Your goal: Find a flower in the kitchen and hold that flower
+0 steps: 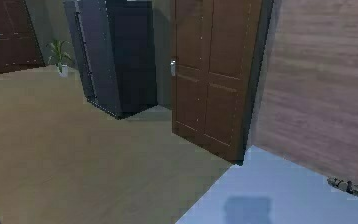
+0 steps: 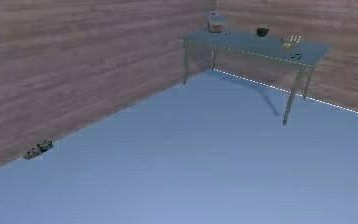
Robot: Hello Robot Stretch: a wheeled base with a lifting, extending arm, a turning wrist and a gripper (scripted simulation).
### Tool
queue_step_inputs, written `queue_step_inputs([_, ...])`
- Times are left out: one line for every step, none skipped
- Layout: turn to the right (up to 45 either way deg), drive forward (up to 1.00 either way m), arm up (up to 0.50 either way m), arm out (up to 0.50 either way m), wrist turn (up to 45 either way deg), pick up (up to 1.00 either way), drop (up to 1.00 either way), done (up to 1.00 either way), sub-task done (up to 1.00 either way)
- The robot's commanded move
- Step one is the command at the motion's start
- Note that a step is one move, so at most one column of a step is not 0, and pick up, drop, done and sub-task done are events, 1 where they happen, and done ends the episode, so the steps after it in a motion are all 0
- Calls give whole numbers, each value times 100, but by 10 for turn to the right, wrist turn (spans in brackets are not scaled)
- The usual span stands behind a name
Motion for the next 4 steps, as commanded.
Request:
queue_step_inputs([0, 50, 0, 0, 0, 0, 0, 0, 0])
queue_step_inputs([-360, 0, 0, 0, 0, 0, 0, 0, 0])
queue_step_inputs([0, 100, 0, 0, 0, 0, 0, 0, 0])
queue_step_inputs([-60, 0, 0, 0, 0, 0, 0, 0, 0])
